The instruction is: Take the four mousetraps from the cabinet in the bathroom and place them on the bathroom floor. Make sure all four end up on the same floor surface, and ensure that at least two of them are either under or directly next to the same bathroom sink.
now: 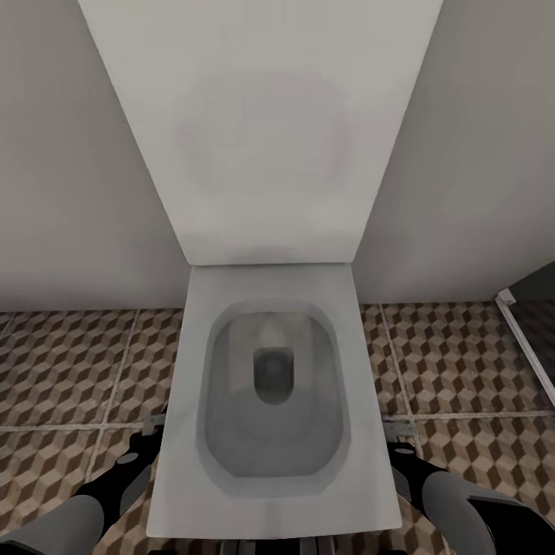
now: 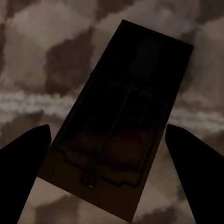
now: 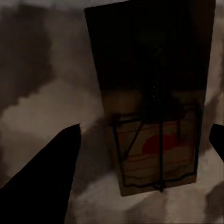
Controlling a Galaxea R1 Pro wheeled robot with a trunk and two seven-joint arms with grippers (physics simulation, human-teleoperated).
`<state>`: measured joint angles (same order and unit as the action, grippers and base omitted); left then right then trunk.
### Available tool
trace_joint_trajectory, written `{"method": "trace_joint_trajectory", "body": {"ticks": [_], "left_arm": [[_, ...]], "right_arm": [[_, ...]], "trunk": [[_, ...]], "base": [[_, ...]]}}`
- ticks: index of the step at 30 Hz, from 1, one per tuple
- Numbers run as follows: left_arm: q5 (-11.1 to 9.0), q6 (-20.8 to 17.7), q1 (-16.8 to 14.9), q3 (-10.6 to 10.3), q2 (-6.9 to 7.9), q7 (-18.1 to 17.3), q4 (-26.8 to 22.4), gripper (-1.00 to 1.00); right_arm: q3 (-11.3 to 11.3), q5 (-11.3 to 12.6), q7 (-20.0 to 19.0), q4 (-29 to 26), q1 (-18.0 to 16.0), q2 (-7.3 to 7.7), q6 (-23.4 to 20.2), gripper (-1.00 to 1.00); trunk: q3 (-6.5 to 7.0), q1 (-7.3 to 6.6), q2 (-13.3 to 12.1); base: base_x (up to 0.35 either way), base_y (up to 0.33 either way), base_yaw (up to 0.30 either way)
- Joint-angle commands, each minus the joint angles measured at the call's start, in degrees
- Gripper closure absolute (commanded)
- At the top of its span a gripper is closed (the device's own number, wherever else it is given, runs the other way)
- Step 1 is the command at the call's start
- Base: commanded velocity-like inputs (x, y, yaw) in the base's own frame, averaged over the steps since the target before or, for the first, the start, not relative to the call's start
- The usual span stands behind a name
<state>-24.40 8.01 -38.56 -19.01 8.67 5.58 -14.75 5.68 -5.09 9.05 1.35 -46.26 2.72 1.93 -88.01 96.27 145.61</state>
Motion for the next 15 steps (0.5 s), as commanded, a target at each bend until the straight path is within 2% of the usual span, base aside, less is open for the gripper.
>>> {"method": "trace_joint_trajectory", "body": {"ticks": [1,15], "left_arm": [[-0.3,0.2,0.0,-0.5,0.03,0.4,0.0,1.00],[-0.3,0.2,0.0,-0.5,0.03,0.4,0.1,1.00]], "right_arm": [[0.5,-0.5,0.2,0.1,-0.1,0.00,0.0,-1.00],[0.5,-0.5,0.2,0.1,-0.1,0.00,-0.9,-1.00]], "trunk": [[-0.03,-0.01,0.0],[-0.03,-0.01,0.0]], "base": [[0.000,0.000,0.000],[0.000,0.000,0.000]]}}
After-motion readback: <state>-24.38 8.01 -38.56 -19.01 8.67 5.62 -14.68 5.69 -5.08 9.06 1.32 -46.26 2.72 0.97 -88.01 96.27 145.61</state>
